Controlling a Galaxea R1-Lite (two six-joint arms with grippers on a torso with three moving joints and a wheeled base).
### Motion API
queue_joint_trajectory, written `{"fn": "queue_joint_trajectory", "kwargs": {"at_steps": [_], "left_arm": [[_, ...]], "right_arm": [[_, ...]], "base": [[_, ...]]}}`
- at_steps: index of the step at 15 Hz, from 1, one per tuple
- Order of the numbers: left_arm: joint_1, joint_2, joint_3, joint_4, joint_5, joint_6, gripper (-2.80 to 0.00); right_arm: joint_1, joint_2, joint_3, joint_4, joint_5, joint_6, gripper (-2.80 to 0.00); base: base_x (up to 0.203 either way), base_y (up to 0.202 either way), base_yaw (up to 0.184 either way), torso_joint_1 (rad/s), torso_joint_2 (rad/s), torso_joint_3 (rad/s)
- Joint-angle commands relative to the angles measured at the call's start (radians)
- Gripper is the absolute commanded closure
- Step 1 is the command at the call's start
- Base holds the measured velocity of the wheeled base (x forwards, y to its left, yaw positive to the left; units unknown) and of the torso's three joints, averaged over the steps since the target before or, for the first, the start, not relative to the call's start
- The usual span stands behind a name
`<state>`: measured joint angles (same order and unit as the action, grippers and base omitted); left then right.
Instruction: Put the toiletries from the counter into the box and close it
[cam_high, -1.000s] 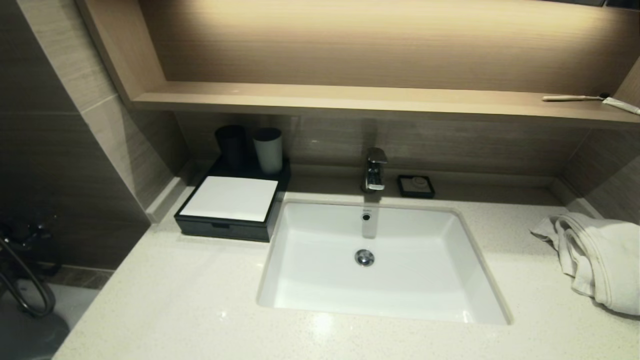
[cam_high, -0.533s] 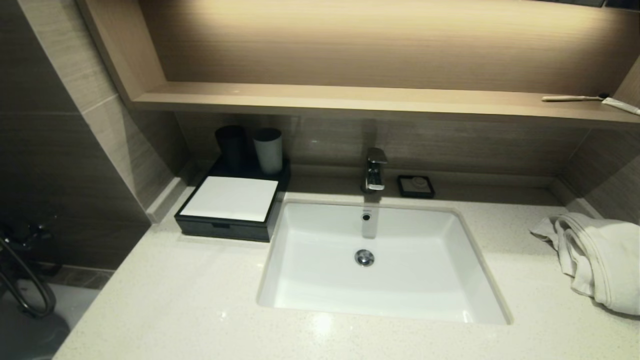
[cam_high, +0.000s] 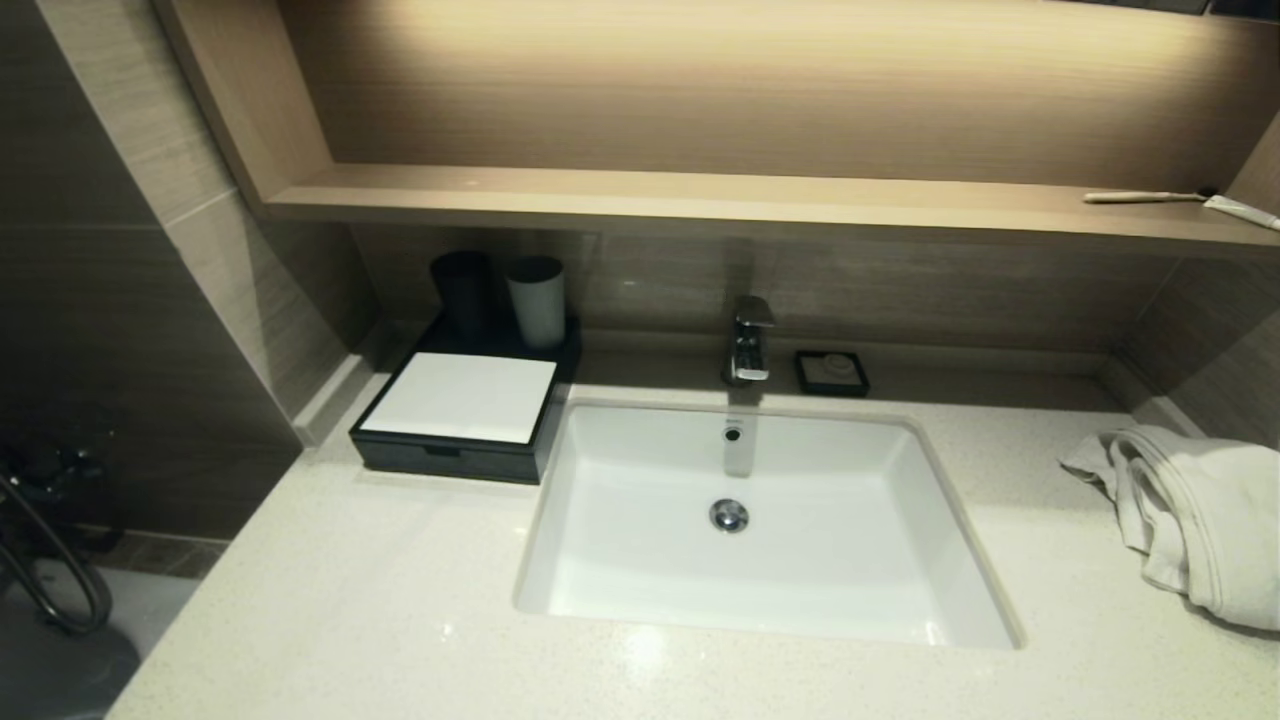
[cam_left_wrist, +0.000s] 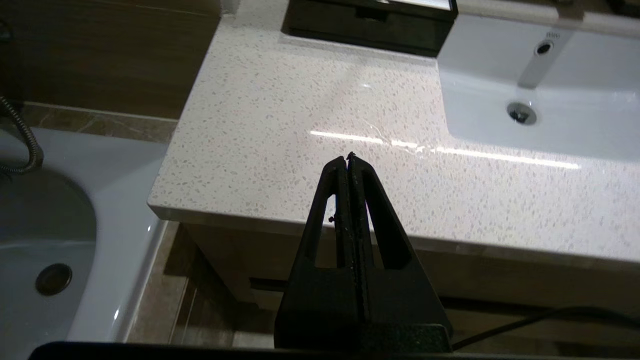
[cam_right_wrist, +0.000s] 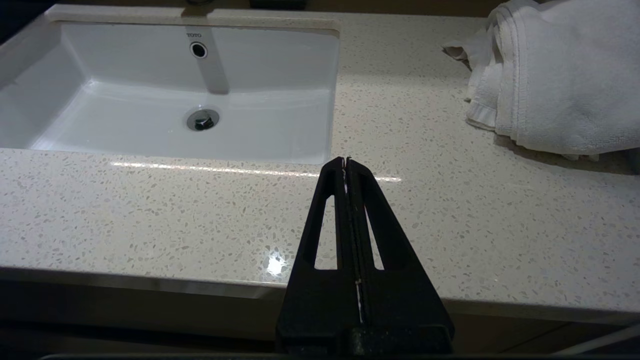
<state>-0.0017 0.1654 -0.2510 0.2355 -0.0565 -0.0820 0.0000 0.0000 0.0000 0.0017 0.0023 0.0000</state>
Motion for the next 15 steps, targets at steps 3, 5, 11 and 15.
{"fn": "queue_joint_trajectory", "kwargs": {"at_steps": [3, 5, 11, 15], "left_arm": [[-0.003, -0.100, 0.138, -0.103, -0.047, 0.101, 0.00], [-0.003, -0.101, 0.204, -0.235, -0.047, 0.107, 0.00], [-0.001, -0.138, 0.251, -0.279, 0.041, 0.113, 0.00], [-0.001, -0.167, 0.251, -0.232, 0.044, 0.122, 0.00]], "right_arm": [[0.000, 0.000, 0.000, 0.000, 0.001, 0.000, 0.00], [0.000, 0.000, 0.000, 0.000, 0.001, 0.000, 0.00], [0.000, 0.000, 0.000, 0.000, 0.001, 0.000, 0.00], [0.000, 0.000, 0.000, 0.000, 0.001, 0.000, 0.00]], "base": [[0.000, 0.000, 0.000, 0.000, 0.00, 0.000], [0.000, 0.000, 0.000, 0.000, 0.00, 0.000], [0.000, 0.000, 0.000, 0.000, 0.00, 0.000], [0.000, 0.000, 0.000, 0.000, 0.00, 0.000]]}}
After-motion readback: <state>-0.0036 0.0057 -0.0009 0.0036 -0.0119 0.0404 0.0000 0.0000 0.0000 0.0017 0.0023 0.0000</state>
